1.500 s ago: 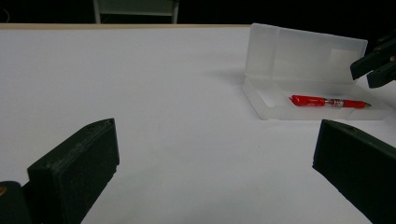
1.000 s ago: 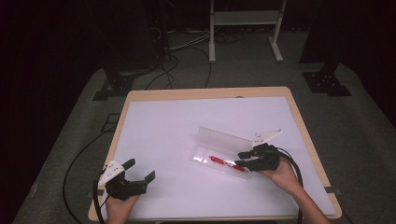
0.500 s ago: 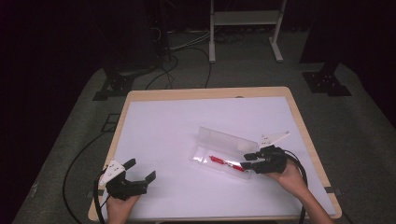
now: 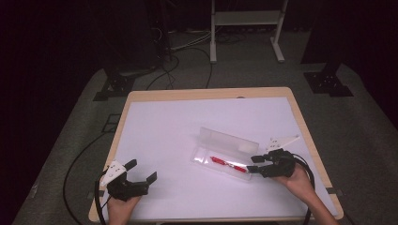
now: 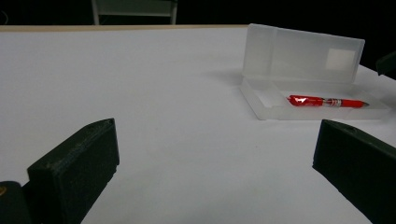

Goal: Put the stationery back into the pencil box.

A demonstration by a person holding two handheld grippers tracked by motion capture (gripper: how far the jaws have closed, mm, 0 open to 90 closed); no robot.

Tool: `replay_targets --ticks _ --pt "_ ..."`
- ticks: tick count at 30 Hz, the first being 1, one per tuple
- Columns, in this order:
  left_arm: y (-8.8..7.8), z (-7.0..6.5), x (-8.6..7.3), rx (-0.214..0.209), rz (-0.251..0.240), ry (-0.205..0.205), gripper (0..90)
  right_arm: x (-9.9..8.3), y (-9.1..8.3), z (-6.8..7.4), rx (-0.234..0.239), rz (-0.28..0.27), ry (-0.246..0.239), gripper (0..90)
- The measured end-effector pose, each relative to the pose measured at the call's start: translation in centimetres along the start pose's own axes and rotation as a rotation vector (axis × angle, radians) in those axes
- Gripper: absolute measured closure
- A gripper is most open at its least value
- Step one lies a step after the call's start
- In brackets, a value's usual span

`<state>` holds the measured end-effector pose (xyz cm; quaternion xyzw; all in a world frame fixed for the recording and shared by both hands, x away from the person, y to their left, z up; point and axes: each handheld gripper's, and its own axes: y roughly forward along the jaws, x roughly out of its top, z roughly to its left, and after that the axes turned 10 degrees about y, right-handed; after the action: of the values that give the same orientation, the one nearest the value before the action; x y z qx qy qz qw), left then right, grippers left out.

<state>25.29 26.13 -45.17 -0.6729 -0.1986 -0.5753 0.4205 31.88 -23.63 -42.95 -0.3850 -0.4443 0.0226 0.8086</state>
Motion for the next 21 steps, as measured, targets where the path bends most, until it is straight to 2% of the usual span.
replay_targets --ticks 15,21 --pt "0.1 -0.1 0.0 -0.003 0.002 -0.002 0.0 -2.3 -1.4 -0.9 -0.025 -0.005 0.058 49.0" --pt "0.1 -0.1 0.0 -0.004 0.004 0.002 0.0 -3.2 -1.9 -1.2 -0.036 -0.008 0.067 48.9"
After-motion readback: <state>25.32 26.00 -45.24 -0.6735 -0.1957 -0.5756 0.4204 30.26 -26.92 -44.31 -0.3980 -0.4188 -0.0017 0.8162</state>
